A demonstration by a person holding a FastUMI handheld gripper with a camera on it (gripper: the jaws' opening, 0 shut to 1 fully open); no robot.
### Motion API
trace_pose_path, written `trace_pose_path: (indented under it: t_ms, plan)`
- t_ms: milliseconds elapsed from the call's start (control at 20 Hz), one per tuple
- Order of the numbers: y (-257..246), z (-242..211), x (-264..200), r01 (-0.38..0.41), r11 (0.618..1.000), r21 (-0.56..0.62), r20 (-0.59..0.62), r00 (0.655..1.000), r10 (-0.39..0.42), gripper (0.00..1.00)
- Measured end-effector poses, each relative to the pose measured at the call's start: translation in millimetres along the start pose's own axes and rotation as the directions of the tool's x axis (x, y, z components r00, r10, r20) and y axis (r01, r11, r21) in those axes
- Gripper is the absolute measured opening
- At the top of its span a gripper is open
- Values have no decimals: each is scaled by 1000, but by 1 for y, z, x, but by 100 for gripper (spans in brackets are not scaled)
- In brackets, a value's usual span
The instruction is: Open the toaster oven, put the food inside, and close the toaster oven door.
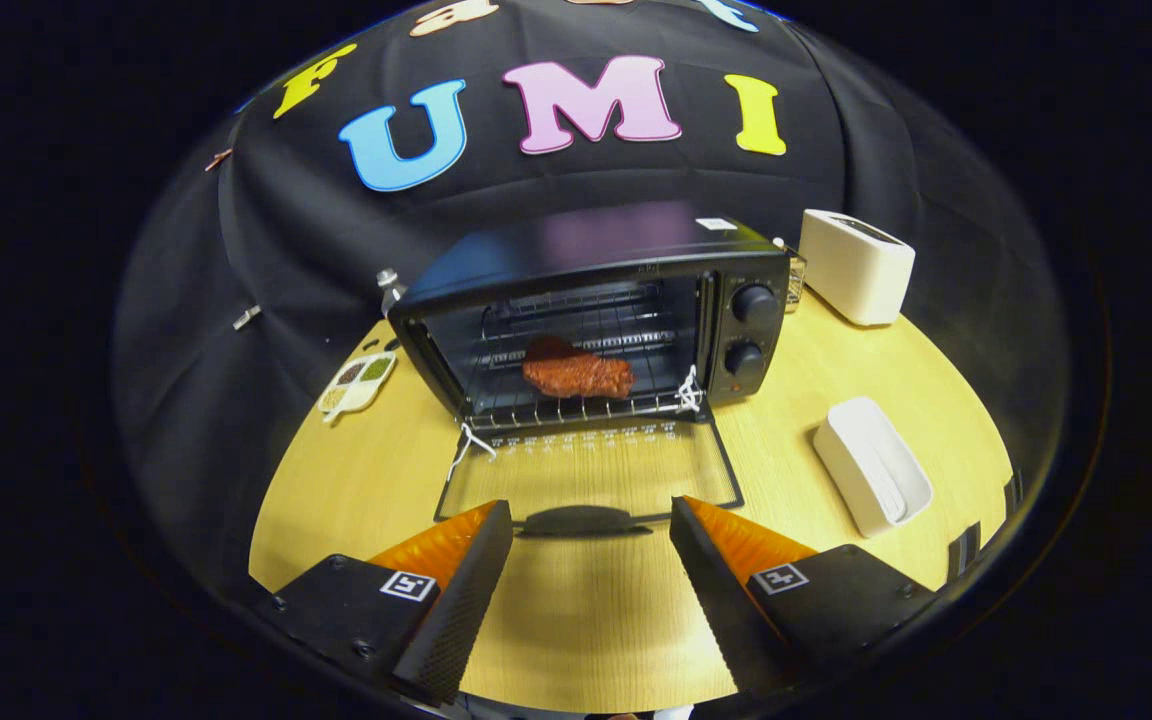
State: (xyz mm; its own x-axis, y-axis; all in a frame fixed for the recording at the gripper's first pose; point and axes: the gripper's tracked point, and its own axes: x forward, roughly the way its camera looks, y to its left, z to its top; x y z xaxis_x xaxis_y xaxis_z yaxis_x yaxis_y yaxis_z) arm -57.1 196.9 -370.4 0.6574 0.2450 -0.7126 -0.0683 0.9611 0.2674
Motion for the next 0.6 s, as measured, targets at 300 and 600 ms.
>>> trace_pose_path:
  t_ms: [300, 600]
  plan:
    - [4, -53, 35, 38, 999, -25, -159, 986, -41, 99]
    - [6, -83, 68, 87, 994, -63, -245, 964, -100, 99]
